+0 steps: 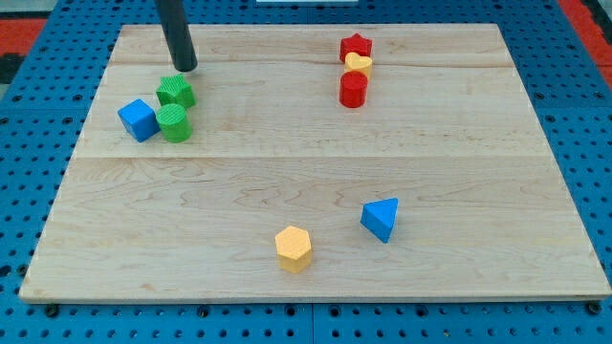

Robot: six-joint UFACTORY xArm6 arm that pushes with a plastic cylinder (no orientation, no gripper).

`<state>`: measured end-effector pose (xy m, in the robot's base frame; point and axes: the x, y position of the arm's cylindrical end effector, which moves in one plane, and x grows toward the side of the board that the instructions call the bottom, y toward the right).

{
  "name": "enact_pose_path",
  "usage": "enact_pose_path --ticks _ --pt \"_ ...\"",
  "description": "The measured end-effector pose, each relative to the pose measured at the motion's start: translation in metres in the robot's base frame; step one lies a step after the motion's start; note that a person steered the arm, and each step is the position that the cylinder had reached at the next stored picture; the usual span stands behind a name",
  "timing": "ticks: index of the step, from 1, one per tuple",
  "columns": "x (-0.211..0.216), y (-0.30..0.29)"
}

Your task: Place the green star closer to the blue cube

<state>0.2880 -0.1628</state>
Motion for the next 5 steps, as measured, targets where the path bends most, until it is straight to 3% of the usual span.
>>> enact_pose_path --ticks 2,5 --pt "0.029 -0.022" --pt "0.012 0.002"
